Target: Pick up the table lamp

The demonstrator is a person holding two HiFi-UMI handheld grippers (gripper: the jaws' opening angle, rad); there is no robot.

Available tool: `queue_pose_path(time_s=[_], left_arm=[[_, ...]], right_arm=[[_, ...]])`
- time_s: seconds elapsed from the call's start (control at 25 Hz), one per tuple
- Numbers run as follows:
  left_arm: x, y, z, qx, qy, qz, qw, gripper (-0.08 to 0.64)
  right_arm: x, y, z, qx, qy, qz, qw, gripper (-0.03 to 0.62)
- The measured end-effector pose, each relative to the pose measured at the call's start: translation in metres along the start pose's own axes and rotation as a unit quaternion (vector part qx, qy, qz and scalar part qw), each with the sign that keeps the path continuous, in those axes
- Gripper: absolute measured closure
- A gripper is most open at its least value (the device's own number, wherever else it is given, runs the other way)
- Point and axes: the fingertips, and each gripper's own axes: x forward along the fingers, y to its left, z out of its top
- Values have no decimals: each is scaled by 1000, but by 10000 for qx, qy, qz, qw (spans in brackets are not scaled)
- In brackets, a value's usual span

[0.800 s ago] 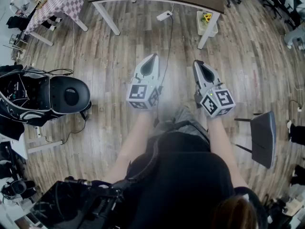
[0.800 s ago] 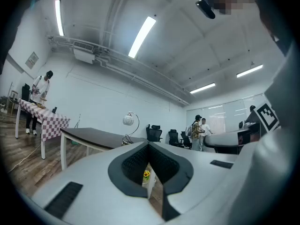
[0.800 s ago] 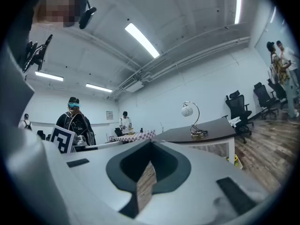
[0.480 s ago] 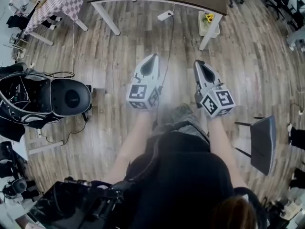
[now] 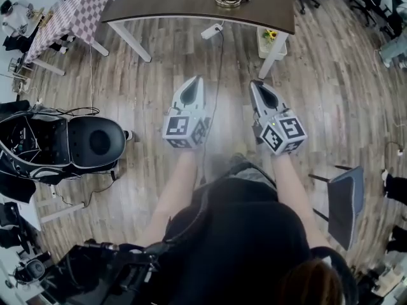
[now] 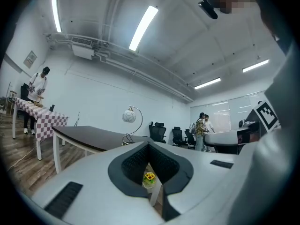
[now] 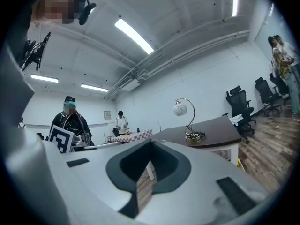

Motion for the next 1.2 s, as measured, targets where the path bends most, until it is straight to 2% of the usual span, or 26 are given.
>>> queue_pose_path(time_s=[0.28,0.52,0.76,1.2], left_arm=[[64,13,-4,-29,53,90,9999,560],[89,16,-4,118,61,315,9994,560],[125,13,-4,65,-5,319,9995,560],[146,15,-15,-27,120,366,9993,560]], right_arm=[[46,-50,7,52,123,100,9999,592],[62,-73,14,26,81,282,9996,592],[81,-100,18,-52,109,339,9994,592],[87,-123,15,121,139,329,9993,592]])
